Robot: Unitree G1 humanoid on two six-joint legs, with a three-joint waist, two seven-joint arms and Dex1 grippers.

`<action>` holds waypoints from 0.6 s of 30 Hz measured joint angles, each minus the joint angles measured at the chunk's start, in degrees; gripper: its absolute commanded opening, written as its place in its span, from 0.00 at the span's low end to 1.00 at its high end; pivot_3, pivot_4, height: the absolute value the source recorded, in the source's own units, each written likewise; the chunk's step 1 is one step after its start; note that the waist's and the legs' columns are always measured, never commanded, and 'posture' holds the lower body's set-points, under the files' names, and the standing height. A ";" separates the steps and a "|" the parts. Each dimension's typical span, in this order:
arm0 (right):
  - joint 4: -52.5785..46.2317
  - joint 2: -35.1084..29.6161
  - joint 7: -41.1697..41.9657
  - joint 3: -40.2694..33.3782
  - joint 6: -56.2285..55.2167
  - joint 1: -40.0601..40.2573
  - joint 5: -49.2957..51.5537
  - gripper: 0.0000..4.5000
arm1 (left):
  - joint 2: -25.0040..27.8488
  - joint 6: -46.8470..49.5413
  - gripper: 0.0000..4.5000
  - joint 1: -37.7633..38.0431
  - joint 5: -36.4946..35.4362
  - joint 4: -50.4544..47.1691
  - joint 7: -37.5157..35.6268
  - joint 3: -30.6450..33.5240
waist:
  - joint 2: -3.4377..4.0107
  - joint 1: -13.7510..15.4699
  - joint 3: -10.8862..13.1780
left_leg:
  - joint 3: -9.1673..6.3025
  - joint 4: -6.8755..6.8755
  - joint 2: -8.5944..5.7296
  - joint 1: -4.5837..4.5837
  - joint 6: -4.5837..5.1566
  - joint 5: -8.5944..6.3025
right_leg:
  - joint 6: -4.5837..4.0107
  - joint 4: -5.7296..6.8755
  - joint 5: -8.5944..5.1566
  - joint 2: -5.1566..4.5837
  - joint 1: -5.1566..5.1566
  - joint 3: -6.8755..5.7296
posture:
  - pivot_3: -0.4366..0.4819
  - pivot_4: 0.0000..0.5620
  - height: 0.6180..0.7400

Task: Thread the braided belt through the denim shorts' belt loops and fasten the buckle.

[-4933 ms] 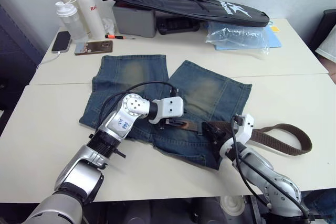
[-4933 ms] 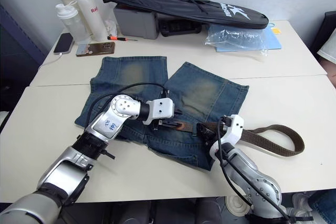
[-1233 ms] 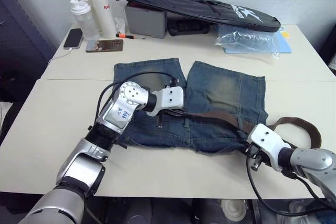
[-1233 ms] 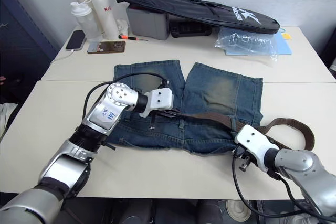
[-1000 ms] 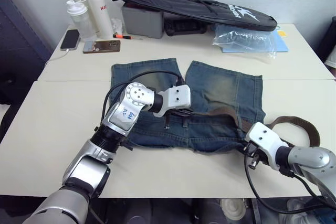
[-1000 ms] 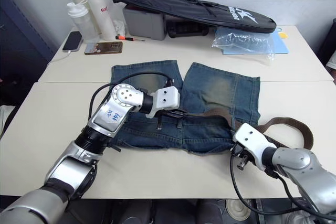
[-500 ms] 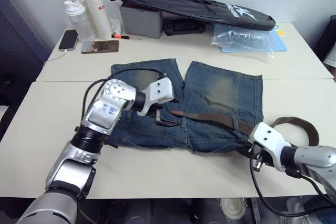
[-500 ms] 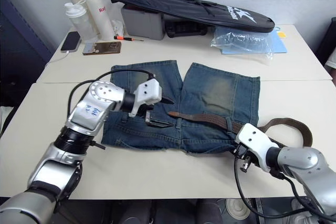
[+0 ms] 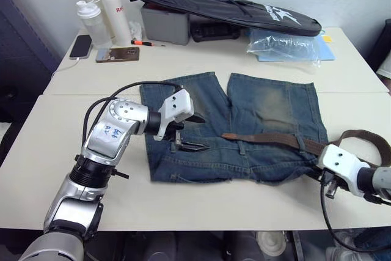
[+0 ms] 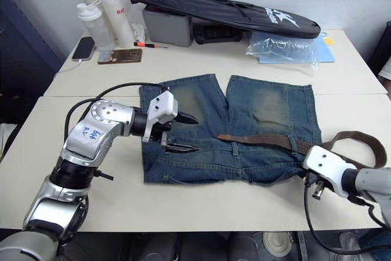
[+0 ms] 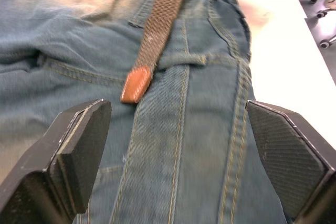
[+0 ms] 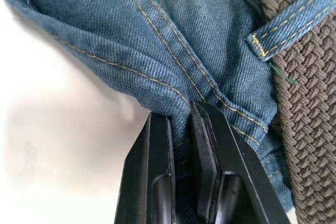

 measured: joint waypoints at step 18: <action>-7.17 -0.74 9.81 -21.61 13.11 0.31 9.56 0.99 | -1.84 1.24 1.00 0.72 -1.79 -1.04 3.56 -1.27 | 0.09 -0.33 0.03 | 0.00 0.00 0.01 0.03 -0.02 0.01 | 0.04 0.00 0.02 0.00 0.00 0.00 | 0.48 0.27 1.00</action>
